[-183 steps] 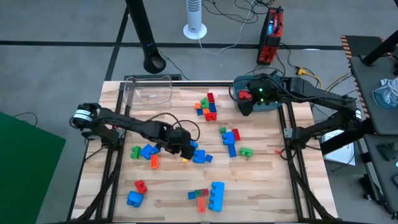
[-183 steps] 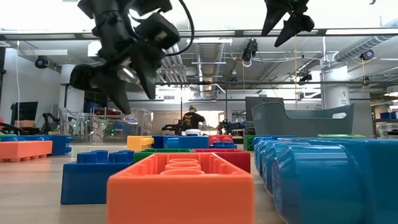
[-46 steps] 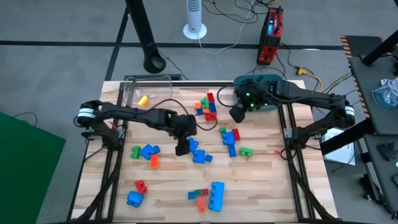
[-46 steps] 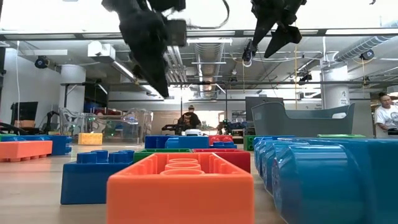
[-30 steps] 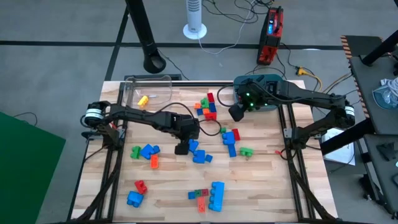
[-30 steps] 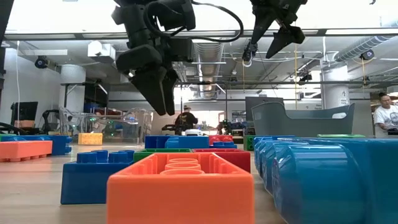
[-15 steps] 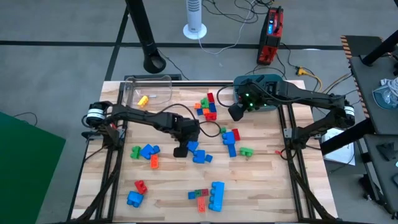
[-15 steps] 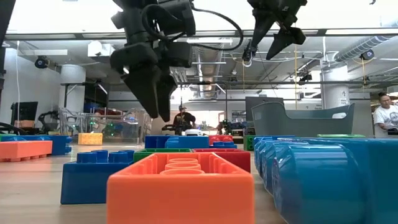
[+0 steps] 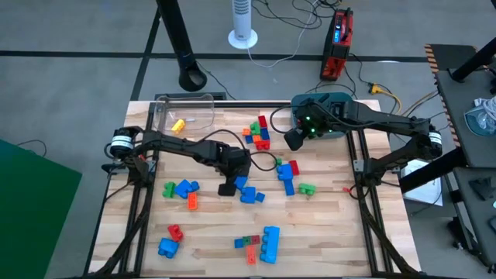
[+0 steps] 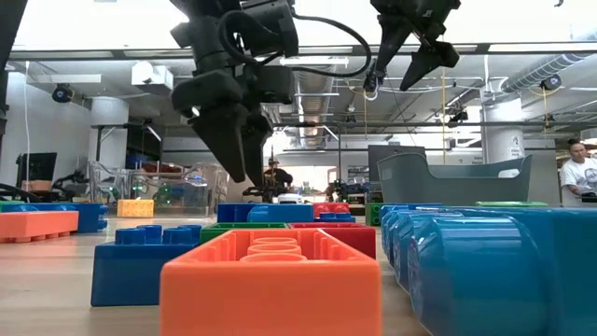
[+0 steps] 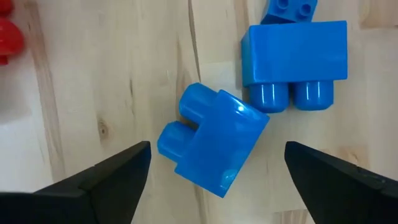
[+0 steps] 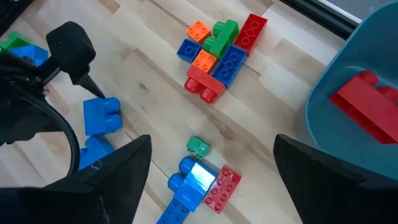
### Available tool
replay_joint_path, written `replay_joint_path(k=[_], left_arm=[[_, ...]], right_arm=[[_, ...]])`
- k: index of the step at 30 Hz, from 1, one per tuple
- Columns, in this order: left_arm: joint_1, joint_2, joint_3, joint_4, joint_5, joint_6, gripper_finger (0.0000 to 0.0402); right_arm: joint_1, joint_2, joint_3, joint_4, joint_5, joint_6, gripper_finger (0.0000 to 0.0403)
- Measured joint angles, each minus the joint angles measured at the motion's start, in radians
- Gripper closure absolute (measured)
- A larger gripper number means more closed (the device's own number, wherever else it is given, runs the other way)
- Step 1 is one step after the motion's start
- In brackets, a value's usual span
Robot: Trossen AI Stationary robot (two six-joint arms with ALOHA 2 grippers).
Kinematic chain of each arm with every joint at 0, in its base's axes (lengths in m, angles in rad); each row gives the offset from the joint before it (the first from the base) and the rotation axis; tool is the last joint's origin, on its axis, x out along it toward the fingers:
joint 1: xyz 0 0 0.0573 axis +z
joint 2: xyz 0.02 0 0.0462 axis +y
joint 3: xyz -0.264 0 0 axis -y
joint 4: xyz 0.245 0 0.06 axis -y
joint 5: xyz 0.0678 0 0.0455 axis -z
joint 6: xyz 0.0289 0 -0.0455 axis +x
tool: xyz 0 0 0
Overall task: Sort blocks by size
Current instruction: Put the big blue game piece into the blue bin
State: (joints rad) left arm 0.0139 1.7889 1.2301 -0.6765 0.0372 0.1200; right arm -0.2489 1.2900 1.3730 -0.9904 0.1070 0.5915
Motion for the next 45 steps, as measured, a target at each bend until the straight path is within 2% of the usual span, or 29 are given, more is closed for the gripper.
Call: replay_joint_path(k=[9,24,35,39,45], left_arm=[[0.001,0.011,-0.011,0.005,-0.002,0.037,0.0047],[0.003,0.184,-0.007,0.006,0.000,0.062,0.0047],[0.003,0.182,-0.011,0.020,0.016,0.064,0.0048],[0.004,0.183,-0.011,0.023,0.016,0.062,0.0066],[0.004,0.183,-0.011,0.024,0.016,0.044,0.0125]], right_arm=[[0.000,0.000,-0.014,0.001,0.009,0.001,0.0085],[0.000,0.000,-0.069,0.002,0.009,0.056,0.0068],[0.000,0.000,-0.069,0.003,0.009,0.053,0.0074],[0.000,0.000,-0.069,0.004,0.010,0.051,0.0069],[0.000,0.000,-0.069,0.004,0.025,0.044,0.0070]])
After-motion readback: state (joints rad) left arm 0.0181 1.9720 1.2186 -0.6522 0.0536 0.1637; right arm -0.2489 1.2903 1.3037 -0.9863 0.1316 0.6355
